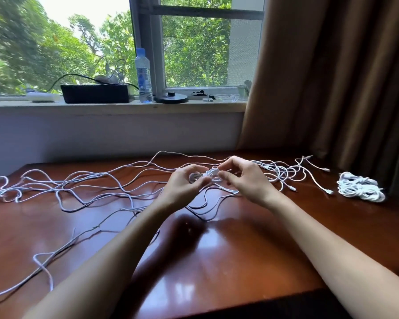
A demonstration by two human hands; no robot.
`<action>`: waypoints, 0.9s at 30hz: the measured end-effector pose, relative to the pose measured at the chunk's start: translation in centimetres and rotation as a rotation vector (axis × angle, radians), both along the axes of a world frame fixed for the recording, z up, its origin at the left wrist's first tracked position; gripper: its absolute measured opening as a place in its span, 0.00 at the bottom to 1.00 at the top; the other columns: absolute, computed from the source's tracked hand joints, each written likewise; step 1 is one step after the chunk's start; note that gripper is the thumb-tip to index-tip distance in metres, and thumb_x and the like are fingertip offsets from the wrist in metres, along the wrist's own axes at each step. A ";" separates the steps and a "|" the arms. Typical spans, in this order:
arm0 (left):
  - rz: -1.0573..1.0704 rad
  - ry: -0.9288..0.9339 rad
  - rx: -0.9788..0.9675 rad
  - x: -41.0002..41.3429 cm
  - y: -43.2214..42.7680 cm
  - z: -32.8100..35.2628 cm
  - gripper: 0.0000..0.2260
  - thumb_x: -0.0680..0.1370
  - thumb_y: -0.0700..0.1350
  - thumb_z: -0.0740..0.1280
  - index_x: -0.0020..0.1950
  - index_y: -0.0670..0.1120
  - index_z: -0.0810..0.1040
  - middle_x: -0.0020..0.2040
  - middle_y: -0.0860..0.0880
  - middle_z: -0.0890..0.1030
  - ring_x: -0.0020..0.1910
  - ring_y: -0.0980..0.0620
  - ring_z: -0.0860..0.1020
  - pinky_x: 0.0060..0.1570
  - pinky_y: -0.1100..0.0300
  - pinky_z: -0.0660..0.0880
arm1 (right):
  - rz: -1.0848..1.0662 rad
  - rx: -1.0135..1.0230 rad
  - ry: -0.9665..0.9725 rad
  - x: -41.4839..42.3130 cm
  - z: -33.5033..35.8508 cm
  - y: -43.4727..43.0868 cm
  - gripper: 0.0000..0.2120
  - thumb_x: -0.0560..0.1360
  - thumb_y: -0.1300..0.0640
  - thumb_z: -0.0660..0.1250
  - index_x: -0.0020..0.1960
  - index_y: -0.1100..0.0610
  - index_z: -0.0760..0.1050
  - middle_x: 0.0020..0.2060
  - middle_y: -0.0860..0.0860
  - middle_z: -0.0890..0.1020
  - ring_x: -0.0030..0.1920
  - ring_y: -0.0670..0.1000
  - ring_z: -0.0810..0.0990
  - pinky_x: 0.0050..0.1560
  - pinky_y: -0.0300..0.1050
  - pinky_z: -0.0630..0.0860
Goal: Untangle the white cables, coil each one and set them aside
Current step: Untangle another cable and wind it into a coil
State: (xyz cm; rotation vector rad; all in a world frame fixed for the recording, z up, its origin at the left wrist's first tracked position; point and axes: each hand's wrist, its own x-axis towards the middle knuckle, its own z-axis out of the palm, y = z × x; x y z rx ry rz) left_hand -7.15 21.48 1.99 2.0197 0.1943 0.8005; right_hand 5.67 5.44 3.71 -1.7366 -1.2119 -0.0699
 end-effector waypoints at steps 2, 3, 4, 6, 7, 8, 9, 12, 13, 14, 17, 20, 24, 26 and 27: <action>-0.035 0.036 0.089 0.8 -0.5 0.1 0.11 0.75 0.41 0.75 0.57 0.44 0.83 0.46 0.50 0.84 0.40 0.61 0.79 0.44 0.68 0.75 | -0.032 0.010 -0.008 0.7 -0.3 -1.5 0.04 0.76 0.62 0.74 0.51 0.57 0.81 0.39 0.49 0.85 0.36 0.43 0.82 0.41 0.35 0.77; -0.047 0.052 0.134 1.3 -0.9 0.2 0.12 0.75 0.41 0.76 0.57 0.44 0.83 0.47 0.51 0.84 0.41 0.62 0.79 0.46 0.67 0.75 | -0.053 0.014 -0.015 1.1 -0.3 -2.2 0.05 0.76 0.62 0.74 0.51 0.56 0.81 0.40 0.48 0.85 0.36 0.42 0.82 0.42 0.34 0.76; -0.062 0.064 0.172 1.7 -1.4 0.4 0.12 0.74 0.41 0.76 0.58 0.44 0.83 0.48 0.51 0.84 0.42 0.62 0.79 0.47 0.67 0.75 | -0.079 0.013 -0.031 1.5 -0.4 -2.9 0.05 0.76 0.62 0.74 0.51 0.56 0.81 0.40 0.46 0.85 0.37 0.41 0.82 0.43 0.34 0.76; -0.106 0.074 0.209 2.7 -2.5 0.7 0.12 0.75 0.42 0.75 0.58 0.45 0.83 0.49 0.53 0.84 0.43 0.66 0.78 0.48 0.69 0.74 | -0.135 0.008 -0.058 2.5 -0.5 -4.6 0.05 0.76 0.60 0.74 0.50 0.53 0.81 0.41 0.44 0.84 0.39 0.40 0.81 0.46 0.37 0.77; -0.123 0.079 0.218 3.3 -3.1 0.9 0.12 0.75 0.42 0.75 0.58 0.45 0.83 0.49 0.54 0.83 0.42 0.68 0.78 0.48 0.71 0.73 | -0.160 0.001 -0.057 3.0 -0.5 -5.5 0.06 0.76 0.60 0.74 0.50 0.52 0.81 0.40 0.43 0.84 0.39 0.41 0.82 0.46 0.39 0.77; -0.135 0.079 0.224 3.9 -3.7 1.0 0.11 0.75 0.43 0.75 0.57 0.45 0.83 0.48 0.55 0.83 0.42 0.69 0.77 0.47 0.71 0.73 | -0.181 -0.003 -0.053 3.4 -0.5 -6.5 0.06 0.76 0.60 0.74 0.49 0.51 0.81 0.40 0.44 0.84 0.39 0.43 0.82 0.46 0.41 0.79; -0.143 0.080 0.221 4.6 -4.2 1.1 0.11 0.75 0.43 0.75 0.56 0.45 0.83 0.47 0.55 0.83 0.41 0.68 0.77 0.47 0.70 0.73 | -0.201 -0.003 -0.052 3.8 -0.6 -7.3 0.07 0.75 0.60 0.74 0.49 0.50 0.81 0.40 0.44 0.84 0.39 0.45 0.83 0.46 0.43 0.79; -0.142 0.077 0.241 6.7 -6.1 1.1 0.12 0.72 0.47 0.75 0.55 0.48 0.84 0.46 0.55 0.83 0.41 0.62 0.79 0.46 0.64 0.76 | -0.269 -0.001 -0.080 4.7 -0.7 -9.9 0.06 0.75 0.61 0.75 0.49 0.53 0.81 0.41 0.45 0.85 0.40 0.42 0.82 0.47 0.40 0.79; -0.147 0.075 0.263 7.4 -7.0 1.1 0.11 0.73 0.46 0.75 0.54 0.48 0.84 0.45 0.55 0.83 0.40 0.63 0.78 0.45 0.65 0.76 | -0.291 -0.004 -0.080 4.9 -0.8 -10.9 0.05 0.75 0.61 0.75 0.49 0.53 0.82 0.41 0.44 0.84 0.40 0.40 0.82 0.46 0.39 0.78; -0.161 0.071 0.286 8.2 -7.9 1.1 0.10 0.73 0.44 0.75 0.54 0.47 0.84 0.44 0.56 0.82 0.38 0.65 0.77 0.42 0.68 0.74 | -0.319 -0.008 -0.083 5.3 -0.8 -12.1 0.05 0.75 0.60 0.75 0.49 0.52 0.82 0.41 0.44 0.84 0.40 0.39 0.82 0.46 0.39 0.78; -0.222 0.066 0.332 10.4 -11.0 1.3 0.07 0.73 0.42 0.75 0.51 0.47 0.85 0.44 0.57 0.82 0.39 0.68 0.77 0.40 0.72 0.72 | -0.404 -0.019 -0.085 6.8 -1.2 -15.5 0.05 0.75 0.58 0.75 0.49 0.51 0.82 0.42 0.43 0.85 0.43 0.42 0.83 0.50 0.42 0.80; -0.232 0.081 0.391 12.8 -13.6 1.1 0.08 0.73 0.46 0.75 0.51 0.50 0.85 0.44 0.55 0.83 0.37 0.64 0.77 0.41 0.68 0.71 | -0.461 -0.038 -0.080 7.9 -1.5 -18.6 0.05 0.75 0.57 0.75 0.49 0.51 0.82 0.44 0.44 0.85 0.46 0.43 0.83 0.52 0.44 0.79; -0.259 0.083 0.456 15.4 -16.8 1.1 0.07 0.74 0.44 0.74 0.51 0.49 0.85 0.41 0.57 0.79 0.37 0.65 0.74 0.38 0.77 0.66 | -0.548 -0.052 -0.091 8.9 -2.0 -22.0 0.04 0.75 0.57 0.75 0.49 0.52 0.82 0.44 0.42 0.84 0.45 0.37 0.80 0.51 0.36 0.74; -0.285 0.083 0.475 16.5 -18.3 1.1 0.07 0.73 0.43 0.75 0.50 0.47 0.85 0.39 0.59 0.78 0.37 0.66 0.74 0.38 0.77 0.67 | -0.587 -0.054 -0.103 9.4 -2.2 -23.5 0.05 0.74 0.59 0.76 0.49 0.53 0.82 0.48 0.44 0.84 0.48 0.38 0.80 0.56 0.38 0.74; -0.294 0.084 0.482 17.1 -19.0 0.9 0.07 0.73 0.43 0.76 0.50 0.47 0.85 0.39 0.58 0.78 0.36 0.64 0.74 0.39 0.75 0.68 | -0.600 -0.048 -0.105 9.7 -2.4 -24.2 0.05 0.74 0.59 0.76 0.48 0.53 0.82 0.50 0.46 0.85 0.51 0.40 0.81 0.59 0.39 0.74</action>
